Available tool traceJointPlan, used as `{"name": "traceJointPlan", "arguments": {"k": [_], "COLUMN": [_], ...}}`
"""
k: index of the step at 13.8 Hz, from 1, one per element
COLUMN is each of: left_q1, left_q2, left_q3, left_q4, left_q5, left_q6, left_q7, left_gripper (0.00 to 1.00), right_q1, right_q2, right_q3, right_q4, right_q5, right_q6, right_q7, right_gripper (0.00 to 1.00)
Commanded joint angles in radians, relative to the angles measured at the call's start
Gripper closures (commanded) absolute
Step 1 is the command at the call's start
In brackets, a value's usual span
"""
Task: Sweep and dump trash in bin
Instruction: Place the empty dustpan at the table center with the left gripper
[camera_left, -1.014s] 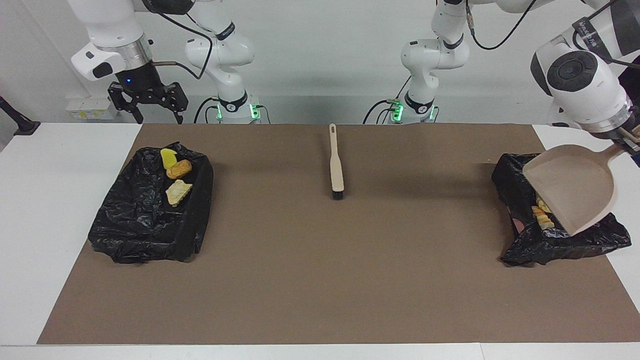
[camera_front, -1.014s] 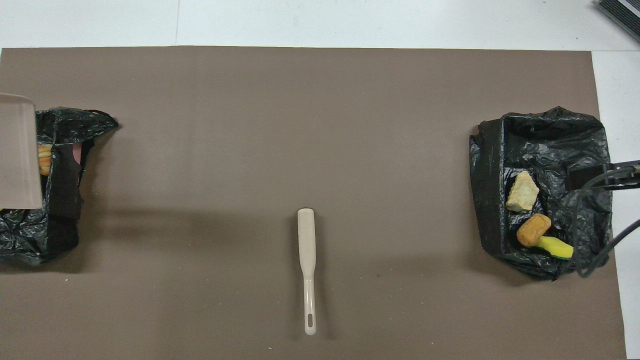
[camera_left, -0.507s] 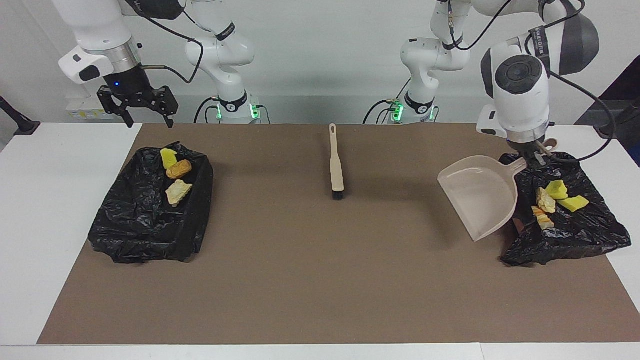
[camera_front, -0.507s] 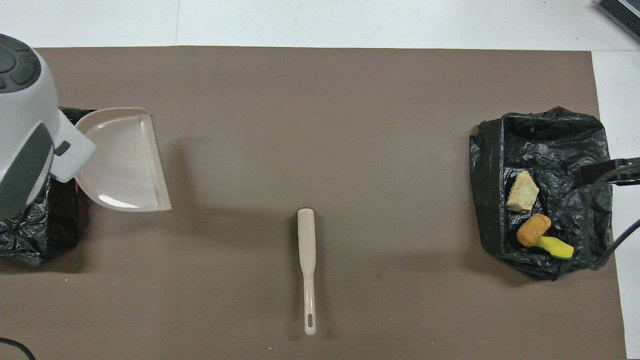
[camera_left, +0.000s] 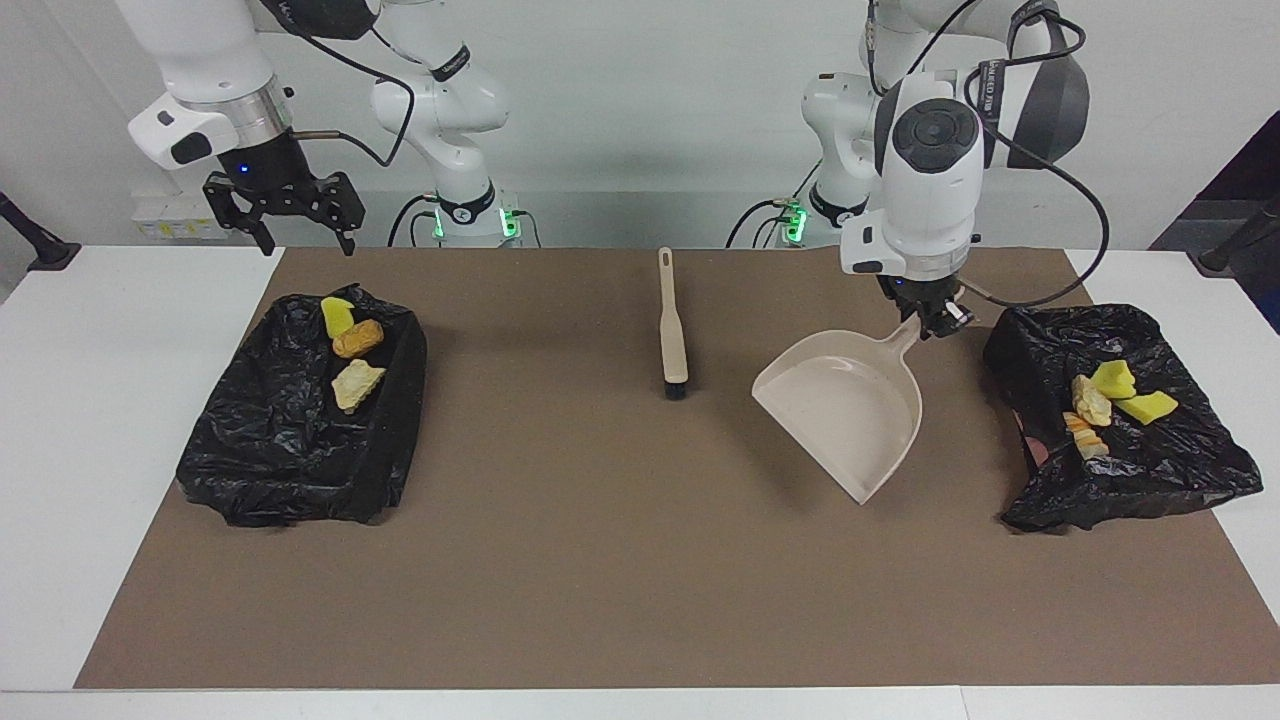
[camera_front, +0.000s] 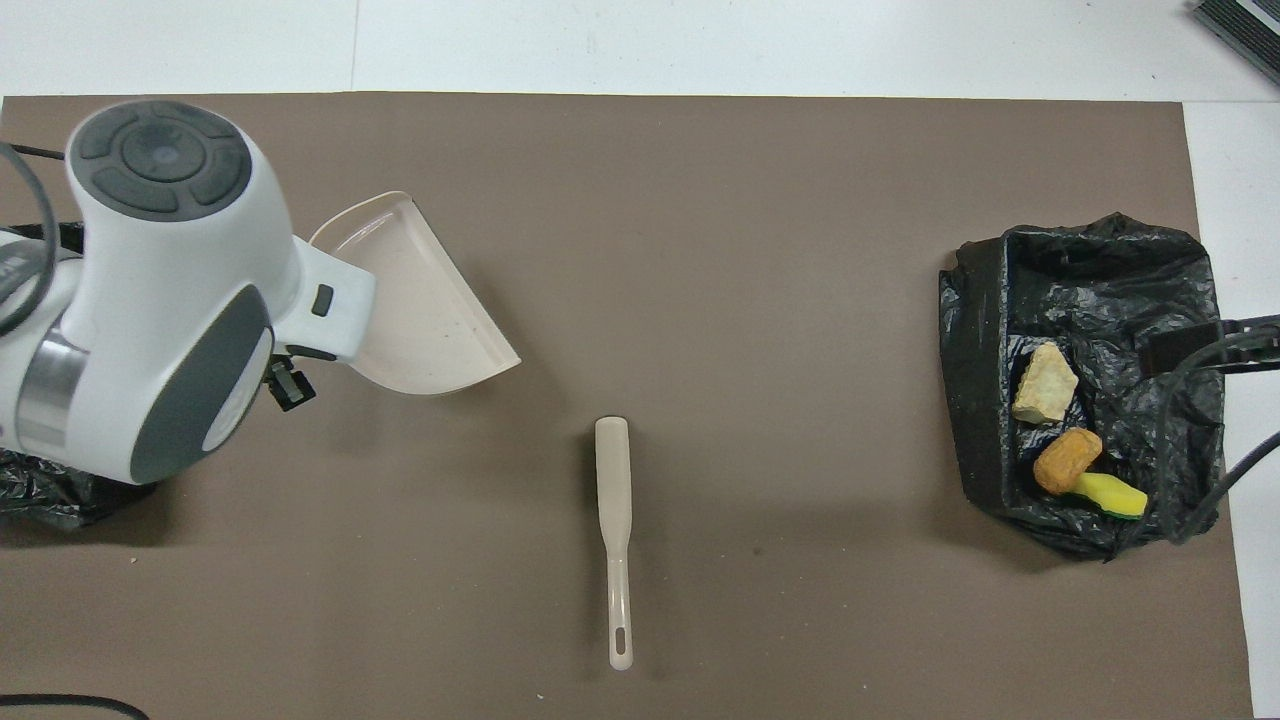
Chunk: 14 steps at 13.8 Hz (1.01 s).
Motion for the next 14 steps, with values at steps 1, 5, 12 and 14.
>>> {"name": "traceJointPlan", "arguments": {"k": [1, 5, 12, 14], "left_q1": [-0.076, -0.157, -0.201, -0.202], "left_q2": [0.044, 0.145, 0.289, 0.309], "left_q3": [0.017, 0.019, 0.019, 0.017], "left_q4": [0.007, 0.015, 0.144, 0.135], "left_q5": [-0.103, -0.220, -0.318, -0.348], "left_q6": [0.029, 0.177, 0.360, 0.424], "left_q7": [-0.239, -0.525, -0.788, -0.850], "left_gripper": [1.00, 1.00, 1.00, 1.00], "right_q1": [-0.021, -0.023, -0.018, -0.017], "right_q2": [-0.013, -0.027, -0.039, -0.043], "right_q3": [0.002, -0.033, -0.030, -0.030], "right_q4": [0.010, 0.024, 0.008, 0.002], "right_q5": [0.002, 0.020, 0.025, 0.023], "right_q6": [-0.006, -0.053, -0.058, -0.056], "right_q7": [-0.030, -0.061, -0.064, -0.064], "right_gripper": [0.00, 0.00, 0.00, 0.00]}}
